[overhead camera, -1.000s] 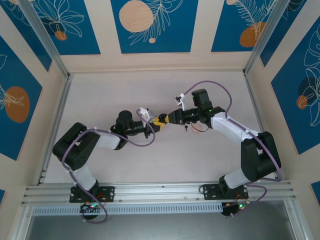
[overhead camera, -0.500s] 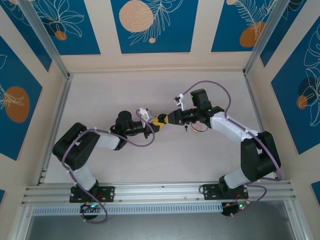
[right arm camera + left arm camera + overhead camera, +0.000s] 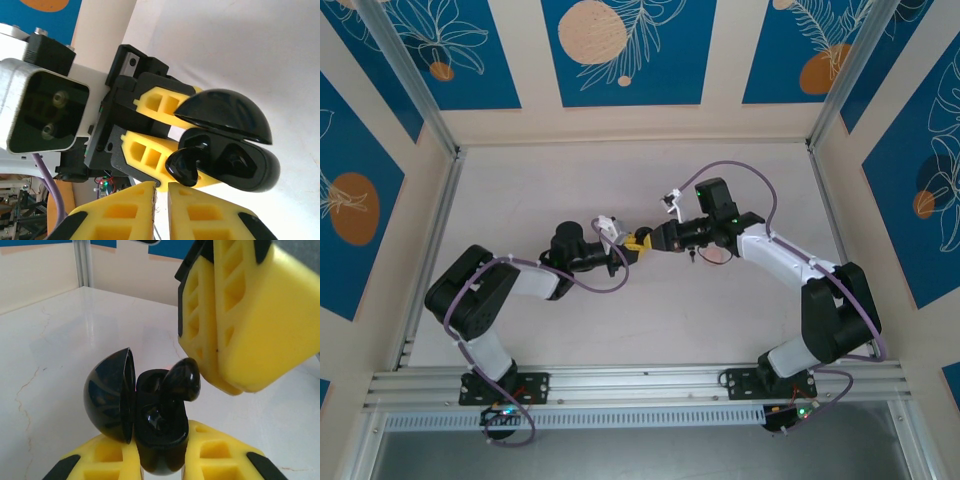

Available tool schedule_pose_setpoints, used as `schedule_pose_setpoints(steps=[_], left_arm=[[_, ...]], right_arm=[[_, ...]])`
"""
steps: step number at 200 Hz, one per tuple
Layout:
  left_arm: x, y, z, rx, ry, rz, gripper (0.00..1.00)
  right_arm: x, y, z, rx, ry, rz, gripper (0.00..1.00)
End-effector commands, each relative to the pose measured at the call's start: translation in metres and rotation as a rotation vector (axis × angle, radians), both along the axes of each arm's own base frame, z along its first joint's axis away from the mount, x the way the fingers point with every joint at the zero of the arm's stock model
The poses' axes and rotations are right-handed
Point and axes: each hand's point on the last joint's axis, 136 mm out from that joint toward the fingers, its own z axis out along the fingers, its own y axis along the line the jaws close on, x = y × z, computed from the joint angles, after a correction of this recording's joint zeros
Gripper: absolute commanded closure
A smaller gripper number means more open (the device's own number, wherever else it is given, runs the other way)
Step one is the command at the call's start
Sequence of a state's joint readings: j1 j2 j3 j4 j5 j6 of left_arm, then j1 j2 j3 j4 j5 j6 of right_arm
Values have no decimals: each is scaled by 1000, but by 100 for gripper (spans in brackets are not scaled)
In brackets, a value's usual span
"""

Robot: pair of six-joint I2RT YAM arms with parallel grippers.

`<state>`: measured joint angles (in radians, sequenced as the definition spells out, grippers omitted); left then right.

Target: Insert wireless bluetooth earbuds into charging case

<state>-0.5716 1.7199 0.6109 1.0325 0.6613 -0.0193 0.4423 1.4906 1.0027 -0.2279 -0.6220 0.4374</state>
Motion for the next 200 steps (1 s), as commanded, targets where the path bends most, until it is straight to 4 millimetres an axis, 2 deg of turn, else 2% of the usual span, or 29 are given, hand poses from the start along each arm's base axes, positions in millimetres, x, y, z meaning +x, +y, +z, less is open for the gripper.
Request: schedule_pose_setpoints(steps=[1, 66, 200], left_arm=[[-9, -4, 13, -29, -42, -53, 88], [-11, -5, 15, -32, -47, -62, 88], [-8, -5, 16, -28, -50, -58, 88]], right_arm=[[4, 8, 11, 24, -32, 25, 85], [4, 13, 8, 19, -19, 40, 84], [2, 2, -8, -69, -5, -3, 85]])
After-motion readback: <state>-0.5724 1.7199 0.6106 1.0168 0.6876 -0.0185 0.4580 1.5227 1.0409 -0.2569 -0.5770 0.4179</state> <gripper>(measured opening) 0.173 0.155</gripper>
